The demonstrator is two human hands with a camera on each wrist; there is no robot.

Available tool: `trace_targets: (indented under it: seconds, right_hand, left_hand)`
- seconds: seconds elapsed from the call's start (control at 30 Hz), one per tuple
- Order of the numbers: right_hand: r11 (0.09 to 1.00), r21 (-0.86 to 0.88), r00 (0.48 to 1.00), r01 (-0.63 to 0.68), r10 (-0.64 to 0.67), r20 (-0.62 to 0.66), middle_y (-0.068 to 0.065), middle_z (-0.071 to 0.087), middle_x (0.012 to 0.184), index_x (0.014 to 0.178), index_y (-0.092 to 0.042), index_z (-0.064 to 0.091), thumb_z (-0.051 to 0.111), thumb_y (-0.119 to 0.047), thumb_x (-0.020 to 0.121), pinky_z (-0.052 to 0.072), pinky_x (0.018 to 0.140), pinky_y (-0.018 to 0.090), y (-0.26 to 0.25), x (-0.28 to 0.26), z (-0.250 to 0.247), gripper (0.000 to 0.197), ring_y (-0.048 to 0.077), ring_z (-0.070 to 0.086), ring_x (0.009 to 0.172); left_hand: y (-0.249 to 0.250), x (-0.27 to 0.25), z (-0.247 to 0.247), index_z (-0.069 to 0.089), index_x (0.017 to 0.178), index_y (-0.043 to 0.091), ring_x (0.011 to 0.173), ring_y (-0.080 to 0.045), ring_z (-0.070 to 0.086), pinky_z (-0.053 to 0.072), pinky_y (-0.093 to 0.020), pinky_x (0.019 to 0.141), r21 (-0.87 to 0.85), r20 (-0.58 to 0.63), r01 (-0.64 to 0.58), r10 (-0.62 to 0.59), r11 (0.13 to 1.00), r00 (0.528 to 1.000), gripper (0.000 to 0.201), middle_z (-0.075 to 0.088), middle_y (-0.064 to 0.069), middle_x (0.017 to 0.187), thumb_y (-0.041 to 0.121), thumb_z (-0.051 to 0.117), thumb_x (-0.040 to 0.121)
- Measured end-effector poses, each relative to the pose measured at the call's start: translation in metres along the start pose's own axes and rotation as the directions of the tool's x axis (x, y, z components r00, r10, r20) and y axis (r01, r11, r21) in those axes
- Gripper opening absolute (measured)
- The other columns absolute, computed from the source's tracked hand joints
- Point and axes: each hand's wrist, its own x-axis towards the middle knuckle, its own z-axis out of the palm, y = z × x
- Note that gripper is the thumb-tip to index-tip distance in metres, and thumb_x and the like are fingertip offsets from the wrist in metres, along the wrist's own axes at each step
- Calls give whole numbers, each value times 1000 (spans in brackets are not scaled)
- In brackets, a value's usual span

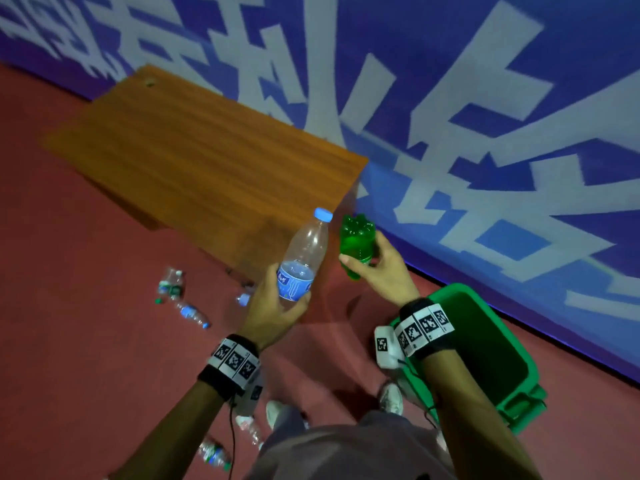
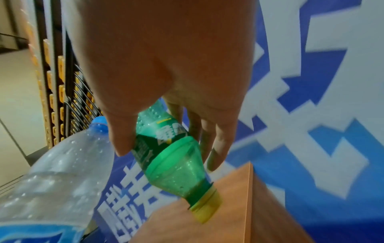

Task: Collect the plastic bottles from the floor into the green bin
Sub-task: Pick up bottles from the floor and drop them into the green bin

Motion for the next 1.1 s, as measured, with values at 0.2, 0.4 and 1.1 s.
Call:
trace_targets:
  seconds: [0.2,0.4,1.1]
  right_hand:
    - [966,-192,941,176,-222,-256,-9,67,116,125,-33,56,81,-42,83,54,93,33,-3,2,-163,50,11,65,107]
    - [955,-287,897,69,-186,-402,-5,65,116,127,-31,54,78,-44,82,55,91,42,56,-26,-300,53,17,64,107]
    - [540,273,410,-796,814,-412,17,60,130,146,-6,36,78,-54,81,48,94,37,379,-184,-302,91,37,61,119]
  left_hand:
    - [85,53,112,45,128,32,86,-14,70,61,-42,77,-14,94,-76,77,997,993,61,68,9,109,49,79,80]
    - [167,94,252,44,111,20,73,0,65,48,-11,64,71,267,-152,128,986,955,59,69,8,90,32,88,73]
    - [69,29,452,49,125,11,109,-26,66,45,-23,76,784,556,-133,-591,606,584,58,64,-3,119,45,70,83]
